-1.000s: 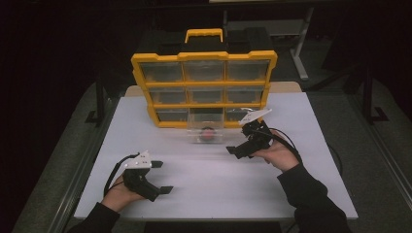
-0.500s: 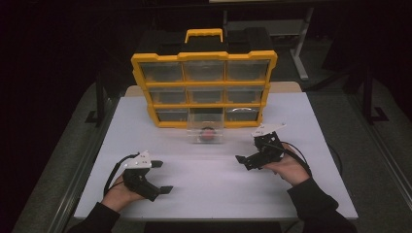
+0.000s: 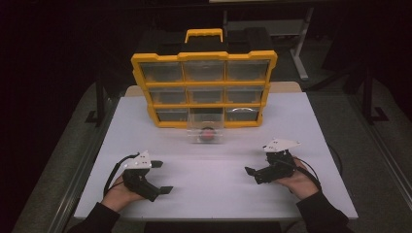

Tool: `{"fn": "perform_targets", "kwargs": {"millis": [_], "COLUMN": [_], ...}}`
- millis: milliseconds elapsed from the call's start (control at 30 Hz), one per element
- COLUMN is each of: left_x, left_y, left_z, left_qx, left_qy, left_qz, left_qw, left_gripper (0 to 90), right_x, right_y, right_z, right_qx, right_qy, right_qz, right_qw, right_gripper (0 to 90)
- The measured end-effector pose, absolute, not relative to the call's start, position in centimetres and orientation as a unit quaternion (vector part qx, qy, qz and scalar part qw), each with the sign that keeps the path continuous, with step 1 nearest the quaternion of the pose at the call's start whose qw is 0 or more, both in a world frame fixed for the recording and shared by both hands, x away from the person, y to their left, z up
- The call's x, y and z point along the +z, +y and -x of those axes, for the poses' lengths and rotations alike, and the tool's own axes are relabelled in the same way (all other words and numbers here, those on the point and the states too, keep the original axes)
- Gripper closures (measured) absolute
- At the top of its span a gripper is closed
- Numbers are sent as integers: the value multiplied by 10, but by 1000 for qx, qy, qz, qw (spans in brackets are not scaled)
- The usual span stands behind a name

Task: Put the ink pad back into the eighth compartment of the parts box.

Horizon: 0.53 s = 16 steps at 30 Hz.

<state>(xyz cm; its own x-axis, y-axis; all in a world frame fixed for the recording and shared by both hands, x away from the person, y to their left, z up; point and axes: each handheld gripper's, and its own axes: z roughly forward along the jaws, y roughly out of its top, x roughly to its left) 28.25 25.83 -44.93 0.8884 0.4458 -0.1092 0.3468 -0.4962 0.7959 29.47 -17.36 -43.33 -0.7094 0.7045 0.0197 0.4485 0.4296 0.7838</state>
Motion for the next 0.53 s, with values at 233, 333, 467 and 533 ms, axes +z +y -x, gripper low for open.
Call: {"fn": "perform_targets", "kwargs": {"millis": [233,333,467,533], "left_x": [-450,-450,-451,-453], "left_y": [260,261,261,261], "left_z": [-283,-283,-283,-284], "left_qx": [59,60,62,65], "left_qy": [232,234,234,237], "left_qz": [-863,-862,-864,-865], "left_qw": [446,447,442,437], "left_gripper": [0,0,0,0], "right_x": [-447,-454,-457,-458], "right_y": [-184,-191,-195,-196], "right_z": [-282,-277,-274,-273], "right_qx": [408,404,401,396], "right_qy": [832,833,834,836], "right_qz": [-343,-344,-346,-344], "right_qw": [156,156,158,162], "right_gripper": [0,0,0,0]}}
